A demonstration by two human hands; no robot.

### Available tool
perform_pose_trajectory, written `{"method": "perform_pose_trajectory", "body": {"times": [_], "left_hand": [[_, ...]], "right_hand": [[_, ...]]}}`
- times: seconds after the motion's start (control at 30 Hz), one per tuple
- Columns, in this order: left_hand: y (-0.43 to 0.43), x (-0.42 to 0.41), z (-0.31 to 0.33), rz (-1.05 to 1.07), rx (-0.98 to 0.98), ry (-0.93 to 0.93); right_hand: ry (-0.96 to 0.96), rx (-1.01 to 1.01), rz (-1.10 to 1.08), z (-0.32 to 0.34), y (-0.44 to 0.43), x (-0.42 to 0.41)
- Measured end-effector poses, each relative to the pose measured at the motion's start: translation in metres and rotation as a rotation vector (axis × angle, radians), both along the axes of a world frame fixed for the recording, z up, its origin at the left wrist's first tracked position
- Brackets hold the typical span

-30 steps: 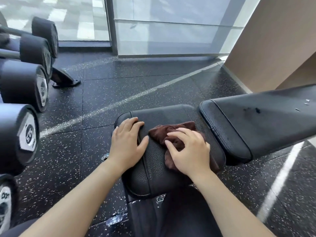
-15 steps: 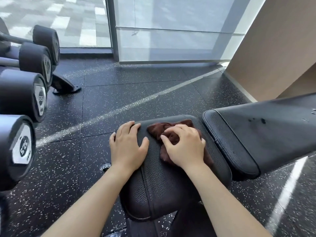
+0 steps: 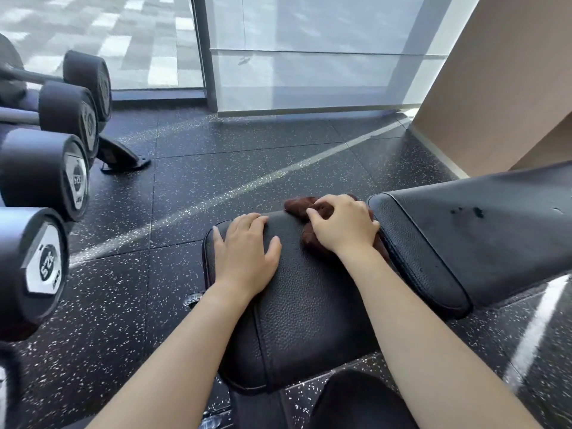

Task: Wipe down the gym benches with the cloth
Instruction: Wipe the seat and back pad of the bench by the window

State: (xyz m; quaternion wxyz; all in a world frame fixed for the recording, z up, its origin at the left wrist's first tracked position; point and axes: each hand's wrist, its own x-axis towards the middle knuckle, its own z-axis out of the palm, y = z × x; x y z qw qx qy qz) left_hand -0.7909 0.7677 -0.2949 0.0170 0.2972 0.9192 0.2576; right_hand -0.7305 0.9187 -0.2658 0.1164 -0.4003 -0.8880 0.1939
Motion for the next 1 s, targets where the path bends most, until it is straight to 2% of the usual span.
{"method": "perform_pose_trajectory", "body": {"times": [0.13,0.27,0.47,0.6,0.73,0.87,1.0], "left_hand": [[0.009,0.006,-0.004,-0.058,0.002,0.02],[0.012,0.003,-0.009,-0.043,-0.006,0.077],[0.015,0.003,-0.012,-0.034,-0.006,0.121],[0.015,0.002,-0.01,-0.041,-0.044,0.104],[0.014,0.005,-0.006,-0.081,-0.082,0.092],[0.016,0.015,-0.002,-0.171,-0.099,0.102],[0.016,0.033,-0.008,-0.274,-0.161,0.134]], "right_hand": [[0.037,-0.013,-0.102,-0.005,0.0,0.034],[0.06,0.031,-0.058,-0.011,-0.005,0.028],[-0.012,-0.003,0.029,-0.007,0.013,-0.022],[-0.086,-0.045,0.081,-0.003,0.027,-0.025],[0.047,-0.069,0.068,-0.008,0.021,0.019],[0.201,0.006,0.041,-0.024,-0.007,0.094],[0.245,0.043,-0.037,-0.032,-0.016,0.117]]}}
